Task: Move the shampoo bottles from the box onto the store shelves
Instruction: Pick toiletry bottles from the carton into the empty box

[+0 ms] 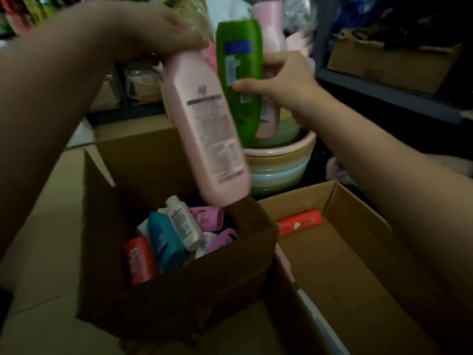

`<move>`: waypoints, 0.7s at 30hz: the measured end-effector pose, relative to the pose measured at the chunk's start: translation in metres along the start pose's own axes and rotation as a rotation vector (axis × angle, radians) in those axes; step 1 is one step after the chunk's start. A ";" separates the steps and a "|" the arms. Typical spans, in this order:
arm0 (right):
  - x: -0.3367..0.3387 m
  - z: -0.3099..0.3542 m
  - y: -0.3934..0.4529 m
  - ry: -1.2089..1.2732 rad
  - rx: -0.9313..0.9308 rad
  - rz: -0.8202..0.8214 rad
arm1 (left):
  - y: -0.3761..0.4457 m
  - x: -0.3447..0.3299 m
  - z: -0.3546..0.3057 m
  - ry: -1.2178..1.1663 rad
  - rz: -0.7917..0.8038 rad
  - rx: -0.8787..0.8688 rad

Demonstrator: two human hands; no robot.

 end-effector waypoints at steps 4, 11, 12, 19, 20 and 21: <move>-0.067 -0.014 -0.004 0.014 -0.118 0.189 | -0.011 -0.023 0.044 0.229 0.153 0.123; -0.148 -0.104 -0.050 -0.518 -0.478 0.513 | -0.024 -0.127 0.123 0.273 0.391 0.349; -0.151 -0.115 -0.060 -0.556 -0.540 0.532 | -0.022 -0.134 0.124 0.267 0.415 0.357; -0.117 -0.098 -0.052 -0.676 -0.318 0.344 | 0.002 -0.147 0.062 0.306 0.209 0.217; -0.101 -0.088 -0.046 -0.688 -0.272 0.317 | 0.005 -0.146 0.041 0.275 0.103 0.132; -0.083 -0.079 -0.044 -0.690 -0.245 0.286 | 0.007 -0.145 0.018 0.225 -0.004 0.055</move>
Point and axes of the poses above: each hand's wrist, its own y-axis towards the middle knuckle, its own x-axis out of the back of the hand, z = x × y, the point moved 2 cm from there along y, towards the middle knuckle, and after that the axes turned 1 degree about -x, right-handed, at the moved point
